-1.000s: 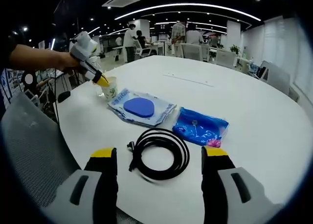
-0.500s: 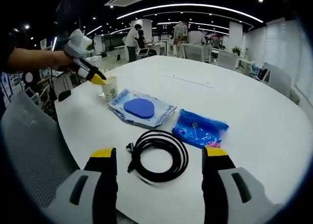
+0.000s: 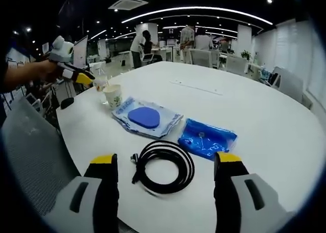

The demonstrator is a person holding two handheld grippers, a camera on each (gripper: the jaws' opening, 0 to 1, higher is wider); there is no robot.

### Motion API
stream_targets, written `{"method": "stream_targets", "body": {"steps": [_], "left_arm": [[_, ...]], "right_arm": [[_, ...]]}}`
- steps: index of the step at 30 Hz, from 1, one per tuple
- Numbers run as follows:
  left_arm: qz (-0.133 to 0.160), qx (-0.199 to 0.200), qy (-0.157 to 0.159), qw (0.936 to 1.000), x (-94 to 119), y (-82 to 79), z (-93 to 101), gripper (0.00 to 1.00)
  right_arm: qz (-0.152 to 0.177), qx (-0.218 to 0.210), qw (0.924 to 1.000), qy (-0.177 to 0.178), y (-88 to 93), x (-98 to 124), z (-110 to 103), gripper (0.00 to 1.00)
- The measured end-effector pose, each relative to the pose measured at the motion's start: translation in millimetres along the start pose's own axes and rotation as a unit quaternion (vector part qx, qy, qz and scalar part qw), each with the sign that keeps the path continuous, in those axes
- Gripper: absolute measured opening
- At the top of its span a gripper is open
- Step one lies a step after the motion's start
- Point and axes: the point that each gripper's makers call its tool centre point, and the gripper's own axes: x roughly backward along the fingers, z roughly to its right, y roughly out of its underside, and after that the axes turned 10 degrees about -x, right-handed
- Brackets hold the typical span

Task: Arrange the tabletop items into an orderly group along one side of the table until the central work area is clear of visible clutter.

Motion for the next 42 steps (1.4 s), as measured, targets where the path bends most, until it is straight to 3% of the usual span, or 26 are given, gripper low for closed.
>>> {"method": "stream_targets", "body": {"steps": [12,21,26,29,34,42], "left_arm": [[0.049,-0.009,-0.034,0.9982,53.1,10.5,-7.1,0.53],[0.047,0.000,-0.048,0.9977,78.6,37.8,-7.2,0.63],[0.036,0.000,-0.054,0.9979,85.6,49.5,-8.4,0.68],[0.051,0.011,-0.050,0.9974,89.6,46.4,-5.7,0.71],[0.068,-0.008,-0.050,0.9964,96.9,39.2,0.1,0.76],[0.078,-0.027,-0.029,0.9961,97.6,41.6,8.5,0.95]], "right_arm": [[0.027,-0.002,0.9996,-0.007,-5.6,9.9,-12.1,0.85],[0.041,0.004,0.9991,-0.009,-3.5,21.6,-17.1,0.99],[0.037,0.008,0.9992,-0.015,2.2,25.2,-18.6,0.99],[0.036,0.011,0.9992,-0.016,5.2,27.9,-19.4,0.99],[0.046,0.017,0.9987,-0.012,5.5,36.0,-20.4,0.99],[0.044,0.037,0.9983,-0.009,8.7,39.0,-25.4,0.99]]}}
